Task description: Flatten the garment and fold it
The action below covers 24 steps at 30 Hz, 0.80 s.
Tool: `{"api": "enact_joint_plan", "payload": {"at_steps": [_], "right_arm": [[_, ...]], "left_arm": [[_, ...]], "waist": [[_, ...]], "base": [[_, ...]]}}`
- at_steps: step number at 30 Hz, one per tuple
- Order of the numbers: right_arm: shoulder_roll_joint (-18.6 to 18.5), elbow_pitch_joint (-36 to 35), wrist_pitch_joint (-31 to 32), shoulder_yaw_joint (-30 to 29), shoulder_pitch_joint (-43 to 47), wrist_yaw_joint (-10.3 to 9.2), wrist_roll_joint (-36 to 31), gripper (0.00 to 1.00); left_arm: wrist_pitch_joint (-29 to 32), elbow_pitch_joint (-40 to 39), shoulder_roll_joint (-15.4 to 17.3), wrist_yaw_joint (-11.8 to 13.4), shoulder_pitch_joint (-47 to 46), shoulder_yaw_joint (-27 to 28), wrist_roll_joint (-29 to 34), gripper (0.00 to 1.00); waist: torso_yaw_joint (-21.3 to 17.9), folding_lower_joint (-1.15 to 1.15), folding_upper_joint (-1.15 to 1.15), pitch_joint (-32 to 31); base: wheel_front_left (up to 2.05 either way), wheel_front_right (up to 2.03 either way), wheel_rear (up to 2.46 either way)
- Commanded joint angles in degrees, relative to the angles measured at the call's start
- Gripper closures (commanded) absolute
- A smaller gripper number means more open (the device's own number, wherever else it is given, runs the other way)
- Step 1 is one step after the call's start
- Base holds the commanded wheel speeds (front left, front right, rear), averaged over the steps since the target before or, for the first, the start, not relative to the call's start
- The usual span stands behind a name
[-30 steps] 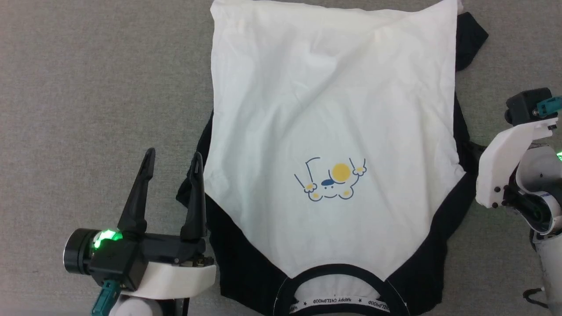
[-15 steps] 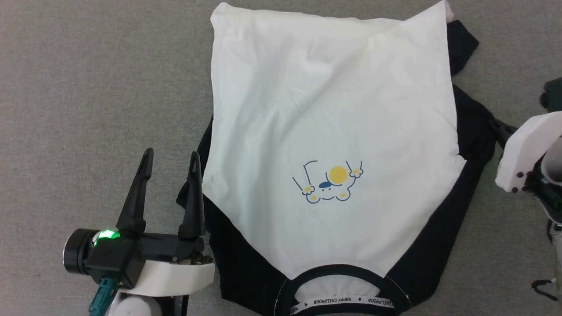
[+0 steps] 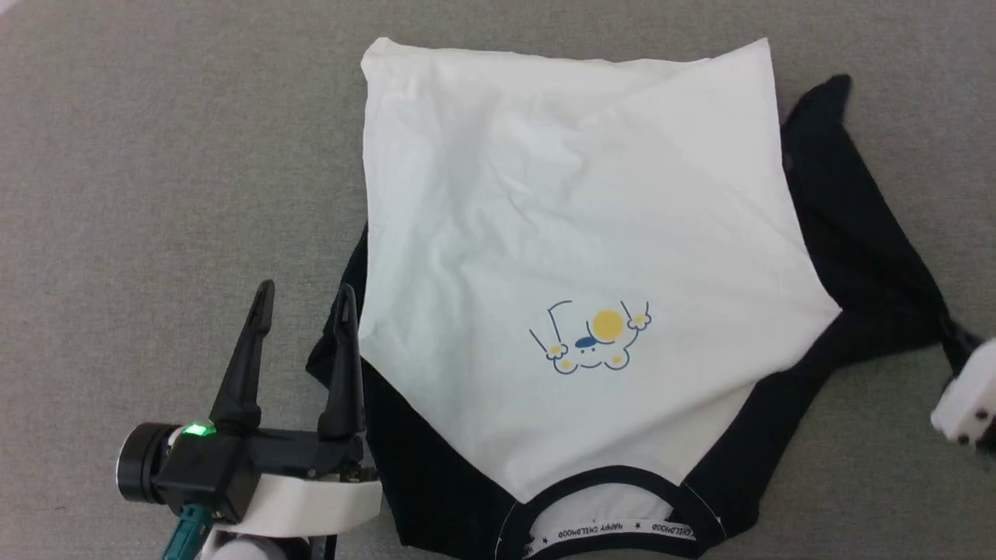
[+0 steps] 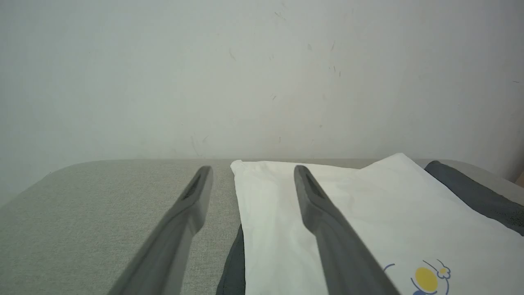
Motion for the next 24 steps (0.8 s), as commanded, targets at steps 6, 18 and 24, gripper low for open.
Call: {"api": "enact_joint_plan", "payload": {"at_steps": [6,18,24], "right_arm": [[4.27,-2.64,0.67,-3.82,10.33,-0.05,-0.17,1.0],[5.37,1.41,-4.67,-0.11,12.03,-0.05,1.47,0.0],[4.89,-4.88,-3.21,1.35,8.03,-0.05,0.85,0.0]], "left_arm": [[-0.27,0.18,-0.26,-0.01,1.22,0.04,-0.49,0.0],[-0.27,0.34,-0.27,-0.56,1.8,0.51,0.18,0.0],[-0.27,0.33,-0.27,-0.29,2.41,0.74,0.03,0.0]], "waist": [[-1.31,0.0,0.0,-1.01],[-3.47,0.0,0.0,-2.8],[-3.93,0.0,0.0,-3.91]], "base": [[0.0,0.0,0.0],[0.0,0.0,0.0],[0.0,0.0,0.0]]}}
